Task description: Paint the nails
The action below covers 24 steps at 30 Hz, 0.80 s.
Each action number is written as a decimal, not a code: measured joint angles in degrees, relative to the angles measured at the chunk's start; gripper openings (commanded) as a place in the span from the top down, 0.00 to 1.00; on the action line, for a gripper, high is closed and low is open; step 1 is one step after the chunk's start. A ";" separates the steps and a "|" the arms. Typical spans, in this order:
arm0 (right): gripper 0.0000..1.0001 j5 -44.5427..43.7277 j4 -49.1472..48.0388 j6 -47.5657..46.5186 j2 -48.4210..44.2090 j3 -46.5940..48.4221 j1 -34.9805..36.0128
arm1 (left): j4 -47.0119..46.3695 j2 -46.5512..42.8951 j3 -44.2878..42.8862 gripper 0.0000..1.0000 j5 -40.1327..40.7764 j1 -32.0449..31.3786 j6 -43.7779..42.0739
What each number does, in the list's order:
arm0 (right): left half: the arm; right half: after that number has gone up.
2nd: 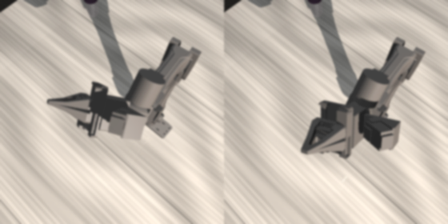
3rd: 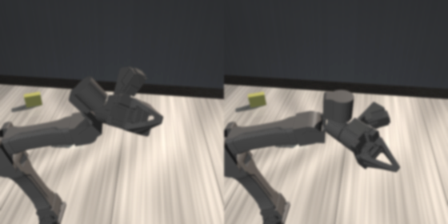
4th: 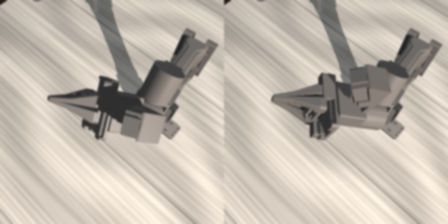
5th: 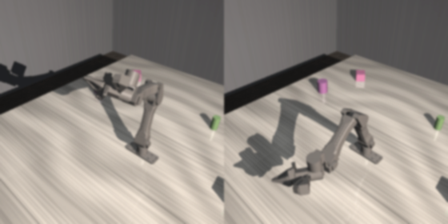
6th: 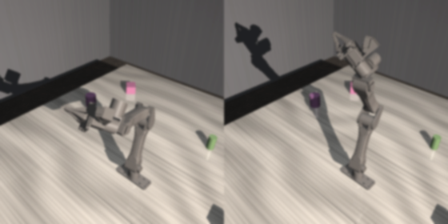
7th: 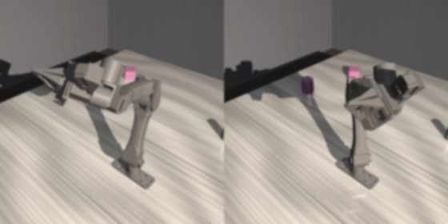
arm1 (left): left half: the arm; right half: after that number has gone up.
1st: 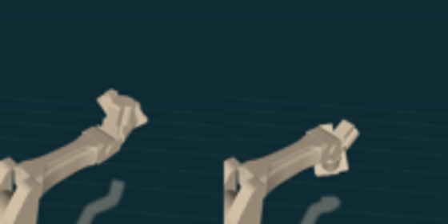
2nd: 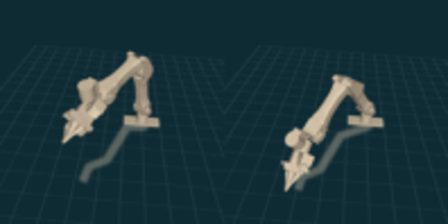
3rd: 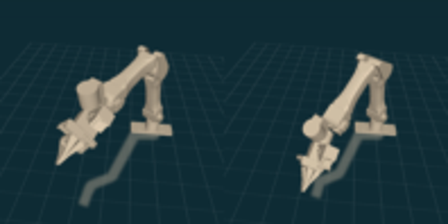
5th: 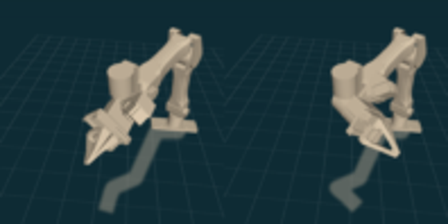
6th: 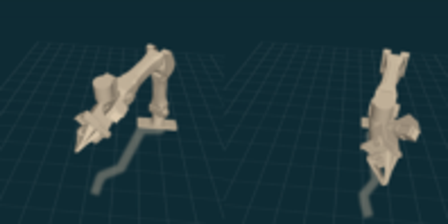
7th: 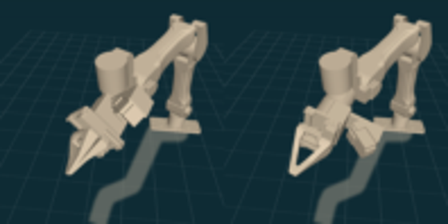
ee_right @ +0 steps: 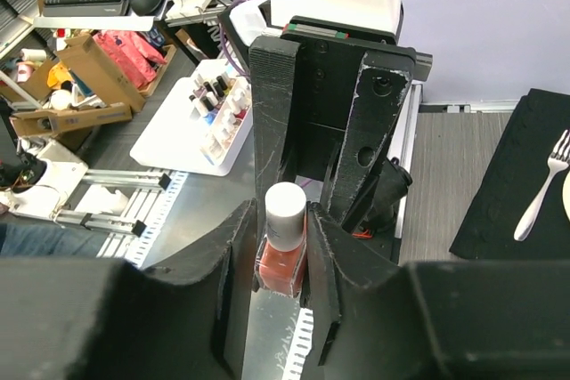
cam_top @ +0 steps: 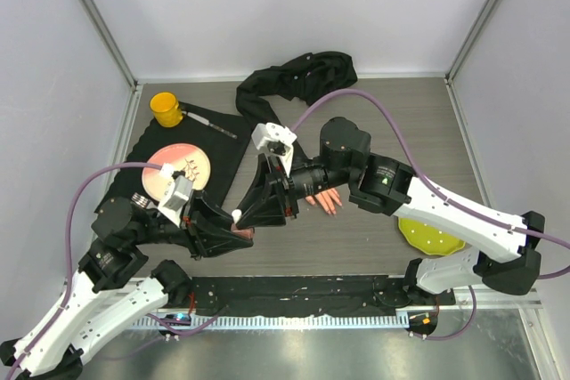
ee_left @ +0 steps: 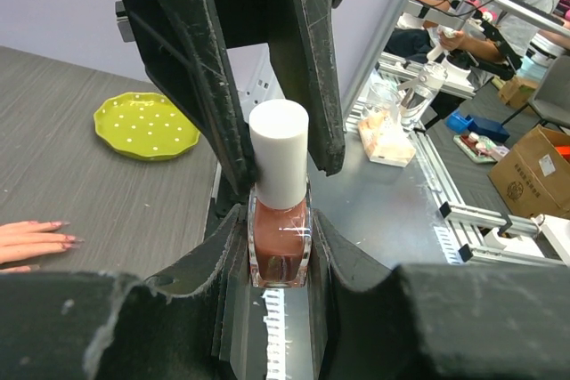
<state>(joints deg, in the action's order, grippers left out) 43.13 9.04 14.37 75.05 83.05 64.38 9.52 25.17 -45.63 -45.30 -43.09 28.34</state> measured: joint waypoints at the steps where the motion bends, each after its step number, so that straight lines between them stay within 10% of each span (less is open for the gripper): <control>1: 0.73 0.13 -0.13 0.09 0.04 0.00 0.00 | 0.02 0.02 0.00 1.00 0.02 0.00 -0.07; 6: 0.99 0.13 -0.46 0.48 0.33 -0.02 -0.33 | 0.57 0.11 -0.33 1.00 0.81 -0.02 -0.76; 13: 0.99 -6.29 -1.77 -0.48 -0.28 -0.92 -0.61 | 7.72 0.74 -4.22 1.00 10.45 -0.22 -4.39; 20: 0.99 -84.19 2.91 -7.96 4.37 5.42 27.61 | 12.39 1.25 -6.54 1.00 22.97 -1.22 -8.41; 24: 0.98 -100.74 2.29 -8.04 9.22 7.89 30.58 | 13.44 3.58 -6.84 1.00 25.53 -1.14 -9.40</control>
<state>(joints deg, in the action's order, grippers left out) -57.60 11.33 6.33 84.27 90.94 94.96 22.96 28.75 -52.47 -19.77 -44.23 18.94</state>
